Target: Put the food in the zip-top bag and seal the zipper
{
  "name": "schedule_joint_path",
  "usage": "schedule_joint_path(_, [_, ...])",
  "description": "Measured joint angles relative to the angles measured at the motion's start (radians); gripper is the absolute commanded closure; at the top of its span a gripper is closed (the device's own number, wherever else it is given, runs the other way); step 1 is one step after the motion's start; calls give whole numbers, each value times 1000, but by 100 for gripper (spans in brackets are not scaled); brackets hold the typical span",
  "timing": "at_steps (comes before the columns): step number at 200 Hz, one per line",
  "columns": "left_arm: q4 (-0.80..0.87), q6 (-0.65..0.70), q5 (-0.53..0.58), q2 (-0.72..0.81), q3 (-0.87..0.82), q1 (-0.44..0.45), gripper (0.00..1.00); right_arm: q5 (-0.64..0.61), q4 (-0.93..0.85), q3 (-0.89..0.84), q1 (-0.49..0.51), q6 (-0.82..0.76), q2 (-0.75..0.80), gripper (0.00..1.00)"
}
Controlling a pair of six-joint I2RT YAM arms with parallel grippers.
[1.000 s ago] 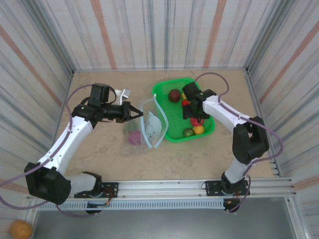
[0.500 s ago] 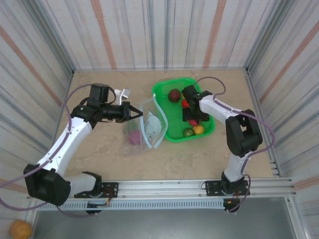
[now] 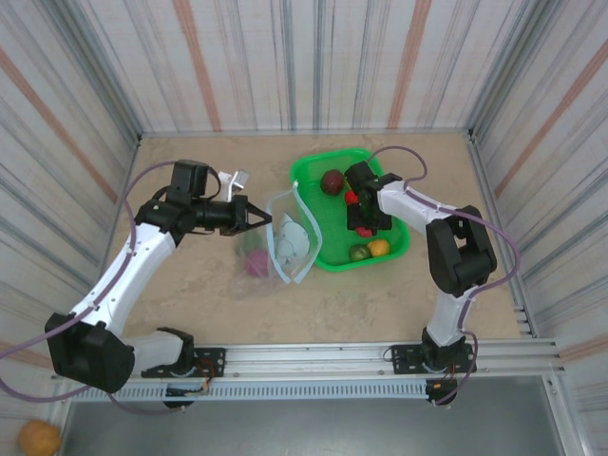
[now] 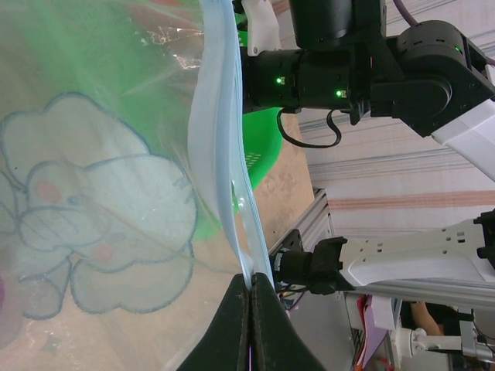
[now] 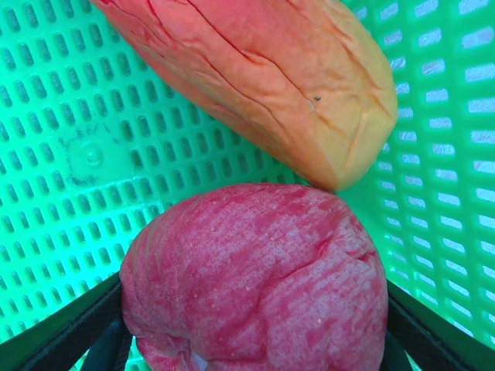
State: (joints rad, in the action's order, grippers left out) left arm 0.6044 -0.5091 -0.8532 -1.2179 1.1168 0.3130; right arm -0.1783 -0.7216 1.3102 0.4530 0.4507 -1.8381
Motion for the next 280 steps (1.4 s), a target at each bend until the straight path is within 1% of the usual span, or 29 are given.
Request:
schedule_joint_path(28, [5, 6, 0, 0, 0, 0, 100, 0, -5, 0, 1, 0, 30, 33])
schedule_joint_path(49, [8, 8, 0, 0, 0, 0, 100, 4, -12, 0, 4, -3, 98, 33])
schedule_joint_path(73, [17, 11, 0, 0, 0, 0, 100, 27, -11, 0, 21, -17, 228, 34])
schedule_joint_path(103, [20, 11, 1, 0, 0, 0, 100, 93, -3, 2, 61, -19, 419, 37])
schedule_joint_path(128, [20, 11, 1, 0, 0, 0, 100, 165, 34, 2, 123, -19, 545, 38])
schedule_joint_path(159, [20, 11, 1, 0, 0, 0, 100, 259, 107, 0, 258, -19, 636, 38])
schedule_joint_path(177, [22, 11, 5, 1, 1, 0, 100, 294, 144, -8, 332, -19, 646, 38])
schedule_joint_path(190, [24, 11, 8, 2, 2, 0, 100, 315, 165, -23, 363, -19, 640, 38])
schedule_joint_path(229, [28, 11, 8, 8, 4, 0, 100, 367, 200, -46, 388, -8, 540, 39])
schedule_joint_path(280, [41, 11, 10, 25, 7, 0, 100, 353, 227, -41, 454, 43, 363, 40])
